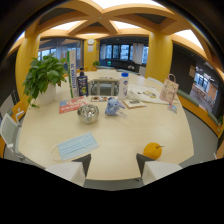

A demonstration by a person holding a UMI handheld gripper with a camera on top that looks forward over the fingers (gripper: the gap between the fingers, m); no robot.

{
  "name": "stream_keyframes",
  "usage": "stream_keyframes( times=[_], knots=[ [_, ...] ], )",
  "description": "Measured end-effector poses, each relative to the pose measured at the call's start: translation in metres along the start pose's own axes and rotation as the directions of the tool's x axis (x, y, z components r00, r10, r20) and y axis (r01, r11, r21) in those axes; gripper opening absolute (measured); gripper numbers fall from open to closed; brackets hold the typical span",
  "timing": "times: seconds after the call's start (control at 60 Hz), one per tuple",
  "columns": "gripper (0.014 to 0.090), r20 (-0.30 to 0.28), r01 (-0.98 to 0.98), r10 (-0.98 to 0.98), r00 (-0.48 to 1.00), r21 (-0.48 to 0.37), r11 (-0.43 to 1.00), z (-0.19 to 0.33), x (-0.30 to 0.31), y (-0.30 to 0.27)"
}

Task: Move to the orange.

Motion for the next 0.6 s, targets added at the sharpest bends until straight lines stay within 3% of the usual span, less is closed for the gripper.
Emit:
stream_keyframes(
  times=[0.367,0.6],
  knots=[
    [0.086,-0.056,0.012,-0.018,0.998,-0.097,0.995,0.024,0.12,0.058],
    [0.0861,-0.032,0.01,-0.014,0.999,-0.1,0.995,0.074,0.167,0.056]
  ],
)
